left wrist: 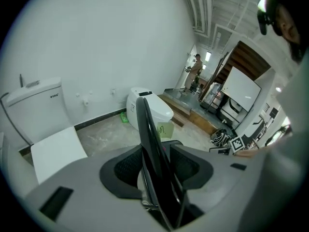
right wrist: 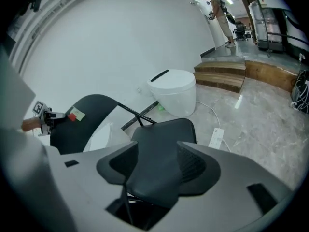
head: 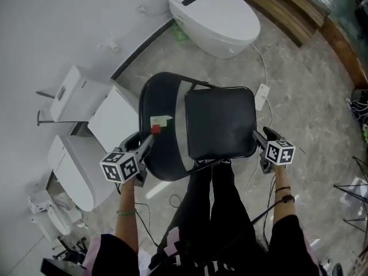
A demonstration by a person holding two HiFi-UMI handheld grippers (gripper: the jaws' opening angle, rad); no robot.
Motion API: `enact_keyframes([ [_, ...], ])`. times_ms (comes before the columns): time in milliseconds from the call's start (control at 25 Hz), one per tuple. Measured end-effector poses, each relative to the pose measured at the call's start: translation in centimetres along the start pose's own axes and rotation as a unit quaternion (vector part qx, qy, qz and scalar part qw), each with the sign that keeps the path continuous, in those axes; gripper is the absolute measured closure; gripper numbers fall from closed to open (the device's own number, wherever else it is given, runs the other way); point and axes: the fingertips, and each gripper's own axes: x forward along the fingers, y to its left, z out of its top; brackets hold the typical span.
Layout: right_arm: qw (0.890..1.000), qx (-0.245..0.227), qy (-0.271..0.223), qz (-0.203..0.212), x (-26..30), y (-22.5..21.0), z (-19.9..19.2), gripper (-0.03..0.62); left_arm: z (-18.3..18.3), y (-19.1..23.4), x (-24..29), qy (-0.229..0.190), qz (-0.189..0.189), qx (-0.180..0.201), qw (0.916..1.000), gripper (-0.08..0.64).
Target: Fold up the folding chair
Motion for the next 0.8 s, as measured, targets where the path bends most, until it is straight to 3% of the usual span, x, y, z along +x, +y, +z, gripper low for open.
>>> enact_keyframes([
  [200, 0.999, -0.021, 0.048, -0.012, 3.1, -5.2, -3.6, 0.347, 1.1, 0.2, 1.1, -0.041, 0.02, -0.029, 0.9985, 0.399],
  [440, 0.998, 0.011, 0.058, -0.017, 6.4, -10.4, -6.0, 0.337, 3.7, -0.4, 3.8, -0.033, -0.008, 0.028, 0.9991, 0.397],
  [800, 0.997, 0.05, 0.055, -0.01, 12.7, -16.4, -5.6, 0.293, 8.9, -0.5, 9.7, -0.011, -0.057, 0.089, 0.9944, 0.385],
])
